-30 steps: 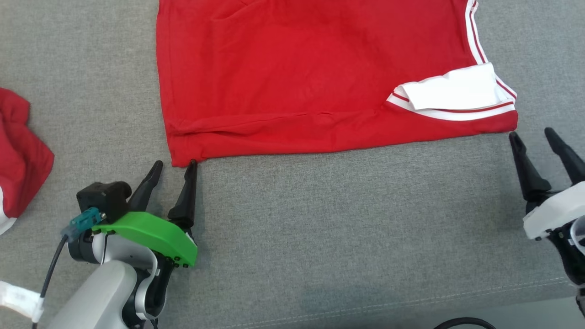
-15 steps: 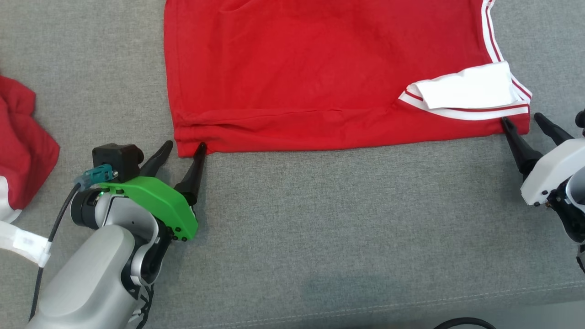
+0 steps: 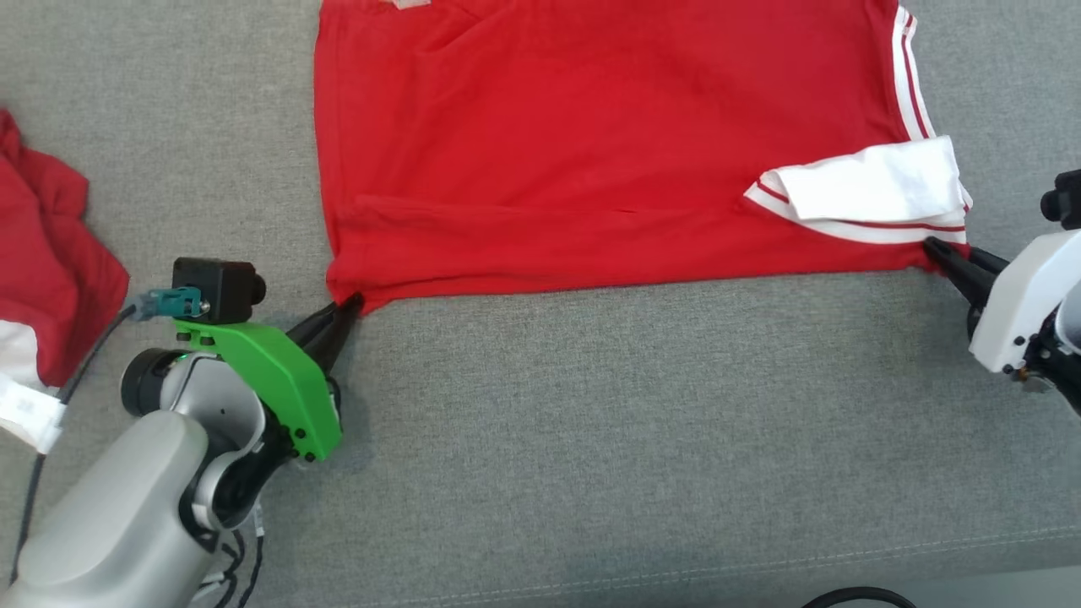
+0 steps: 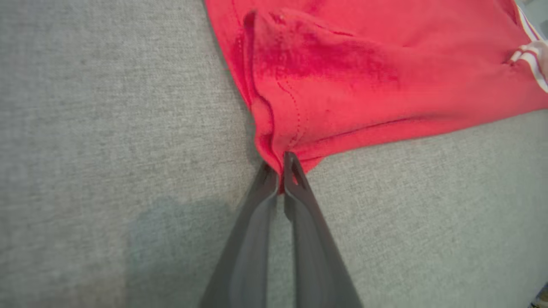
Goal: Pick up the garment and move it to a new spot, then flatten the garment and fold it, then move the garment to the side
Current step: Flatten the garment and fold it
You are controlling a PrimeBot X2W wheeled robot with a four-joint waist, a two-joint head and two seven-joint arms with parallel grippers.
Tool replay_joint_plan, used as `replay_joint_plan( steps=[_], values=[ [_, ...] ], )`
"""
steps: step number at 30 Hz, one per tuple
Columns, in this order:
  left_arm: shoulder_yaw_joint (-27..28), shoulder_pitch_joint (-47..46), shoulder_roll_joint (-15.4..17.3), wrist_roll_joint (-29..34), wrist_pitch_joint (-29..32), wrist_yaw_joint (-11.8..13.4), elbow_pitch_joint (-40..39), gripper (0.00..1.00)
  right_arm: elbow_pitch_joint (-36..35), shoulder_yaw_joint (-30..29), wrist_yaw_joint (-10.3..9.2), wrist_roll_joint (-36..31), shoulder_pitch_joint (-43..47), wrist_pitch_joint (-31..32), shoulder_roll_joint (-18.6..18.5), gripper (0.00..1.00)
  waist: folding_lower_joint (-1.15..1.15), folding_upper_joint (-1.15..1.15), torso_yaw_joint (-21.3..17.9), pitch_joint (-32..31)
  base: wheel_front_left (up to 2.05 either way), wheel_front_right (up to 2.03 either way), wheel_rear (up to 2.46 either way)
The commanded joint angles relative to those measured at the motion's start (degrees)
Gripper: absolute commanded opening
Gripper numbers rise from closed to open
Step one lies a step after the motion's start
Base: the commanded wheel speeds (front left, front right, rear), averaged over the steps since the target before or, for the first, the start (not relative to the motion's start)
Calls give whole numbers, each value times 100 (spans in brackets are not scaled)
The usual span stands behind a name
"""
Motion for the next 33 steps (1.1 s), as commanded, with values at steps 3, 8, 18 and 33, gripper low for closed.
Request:
replay_joint_plan(
  steps=[3,8,18,33],
  values=[
    [139,261,578,-305,458,-4,-664,0,-324,-65,-10,435,122,695,-461,0,0,0,-46,-236,0,0,0],
    [257,980,1133,-652,750,285,-1898,0,-764,-307,-11,696,553,1479,-848,0,0,0,-126,-339,0,0,0],
    [309,2366,1131,-952,204,822,-2677,0,-1259,-1020,-12,606,1762,1748,-666,0,0,0,-136,-55,0,0,0],
    [812,1088,1532,-664,427,749,-2892,100,-2523,-1814,-7,-275,568,1641,-806,100,0,0,158,513,0,0,0]
  ],
)
